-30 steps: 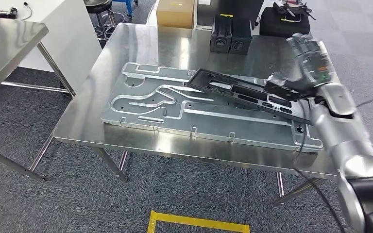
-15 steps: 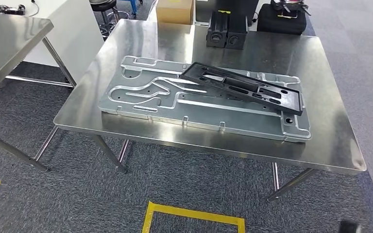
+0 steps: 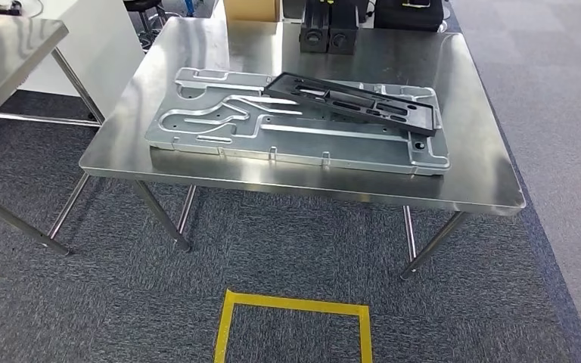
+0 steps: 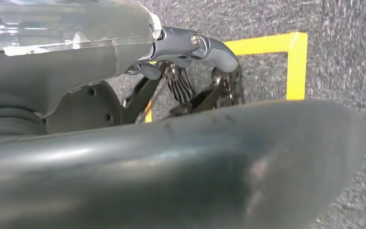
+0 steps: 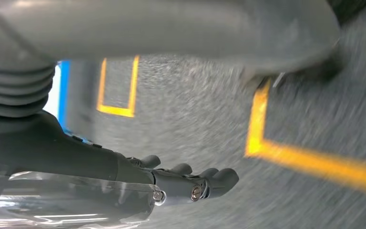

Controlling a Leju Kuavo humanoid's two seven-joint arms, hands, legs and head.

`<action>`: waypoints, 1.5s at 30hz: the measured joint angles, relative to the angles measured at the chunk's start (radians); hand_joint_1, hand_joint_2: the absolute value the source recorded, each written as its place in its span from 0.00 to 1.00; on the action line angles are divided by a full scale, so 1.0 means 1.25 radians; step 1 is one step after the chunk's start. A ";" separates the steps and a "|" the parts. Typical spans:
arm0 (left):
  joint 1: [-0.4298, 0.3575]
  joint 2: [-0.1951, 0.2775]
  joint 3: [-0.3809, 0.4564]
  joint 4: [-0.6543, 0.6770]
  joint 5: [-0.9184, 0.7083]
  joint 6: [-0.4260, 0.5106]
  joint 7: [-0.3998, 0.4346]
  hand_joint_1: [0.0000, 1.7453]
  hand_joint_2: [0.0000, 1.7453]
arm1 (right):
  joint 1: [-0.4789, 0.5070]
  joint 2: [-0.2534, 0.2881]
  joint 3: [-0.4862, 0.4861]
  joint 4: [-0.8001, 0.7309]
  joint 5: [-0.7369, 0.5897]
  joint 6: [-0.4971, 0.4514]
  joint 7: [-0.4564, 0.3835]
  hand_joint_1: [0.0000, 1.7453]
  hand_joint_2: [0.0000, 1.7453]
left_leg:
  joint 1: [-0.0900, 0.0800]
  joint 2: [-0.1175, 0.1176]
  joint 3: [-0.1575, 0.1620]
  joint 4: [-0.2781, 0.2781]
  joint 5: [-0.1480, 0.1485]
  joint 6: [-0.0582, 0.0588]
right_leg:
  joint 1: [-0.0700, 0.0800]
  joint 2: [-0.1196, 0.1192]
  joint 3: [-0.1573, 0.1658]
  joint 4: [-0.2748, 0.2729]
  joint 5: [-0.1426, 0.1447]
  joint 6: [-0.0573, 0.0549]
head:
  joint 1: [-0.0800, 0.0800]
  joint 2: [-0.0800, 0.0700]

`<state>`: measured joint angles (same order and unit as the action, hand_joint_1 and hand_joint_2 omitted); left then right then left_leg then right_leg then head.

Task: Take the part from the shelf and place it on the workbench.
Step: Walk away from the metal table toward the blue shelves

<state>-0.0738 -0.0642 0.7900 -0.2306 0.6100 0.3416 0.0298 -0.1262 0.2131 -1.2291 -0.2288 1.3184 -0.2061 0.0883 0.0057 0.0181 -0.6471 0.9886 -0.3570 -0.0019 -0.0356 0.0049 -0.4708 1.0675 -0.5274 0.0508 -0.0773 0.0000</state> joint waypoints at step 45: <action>-0.006 -0.012 -0.030 -0.001 0.000 -0.024 0.017 0.00 0.00 | -0.003 -0.027 0.016 0.019 -0.064 0.084 -0.042 0.00 0.00 | -0.002 -0.014 0.107 0.117 -0.129 -0.004 | 0.018 0.016 -0.119 -0.058 0.097 -0.045 | 0.000 0.000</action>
<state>-0.0817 -0.0789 0.7527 -0.2313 0.6100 0.3122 0.0506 -0.1294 0.1792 -1.2092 -0.2049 1.2382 -0.1008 0.0354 0.0033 0.0012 -0.5135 1.1347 -0.5177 -0.0068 -0.0132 0.0243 -0.6195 0.9950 -0.4064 -0.0058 -0.0778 0.0000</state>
